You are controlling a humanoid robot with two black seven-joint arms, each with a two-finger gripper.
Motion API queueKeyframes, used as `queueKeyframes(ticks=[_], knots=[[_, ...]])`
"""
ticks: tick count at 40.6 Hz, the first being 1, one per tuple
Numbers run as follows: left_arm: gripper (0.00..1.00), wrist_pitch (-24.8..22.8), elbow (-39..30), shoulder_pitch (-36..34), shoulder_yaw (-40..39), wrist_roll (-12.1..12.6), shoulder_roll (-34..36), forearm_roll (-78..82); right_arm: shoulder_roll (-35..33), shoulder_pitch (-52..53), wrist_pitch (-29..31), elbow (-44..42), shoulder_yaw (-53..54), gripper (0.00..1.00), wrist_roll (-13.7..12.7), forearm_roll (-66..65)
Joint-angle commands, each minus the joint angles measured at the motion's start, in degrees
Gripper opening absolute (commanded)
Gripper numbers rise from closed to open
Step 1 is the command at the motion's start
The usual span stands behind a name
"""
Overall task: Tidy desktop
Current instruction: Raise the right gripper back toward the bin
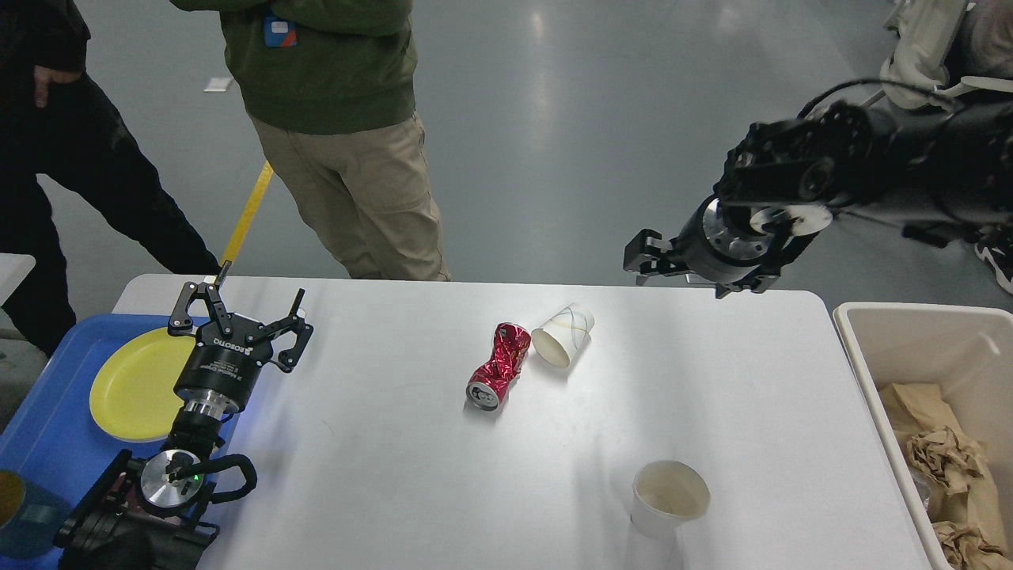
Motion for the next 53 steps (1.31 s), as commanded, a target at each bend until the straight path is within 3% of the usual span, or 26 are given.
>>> queueKeyframes(ticks=[1,8,20,36,53], knots=[[0.96,0.0,0.0,0.0,0.0,0.0,0.0,0.0,-2.3,10.0,15.1,3.8,-3.8,1.0,-0.1,0.0],[0.96,0.0,0.0,0.0,0.0,0.0,0.1,0.0,-2.7,21.9,20.1,12.8,-9.0,1.0,-0.1,-0.1],[0.96,0.0,0.0,0.0,0.0,0.0,0.1,0.0,-7.3,36.1,22.3,30.9,-11.5,1.0,-0.1,-0.1],[0.96,0.0,0.0,0.0,0.0,0.0,0.1,0.0,-7.5,35.4,21.1,31.5,-12.5,1.0,0.0,0.1],[0.96,0.0,0.0,0.0,0.0,0.0,0.1,0.0,-9.9,21.6,13.2,31.5,-12.1,0.96,0.2,0.9]])
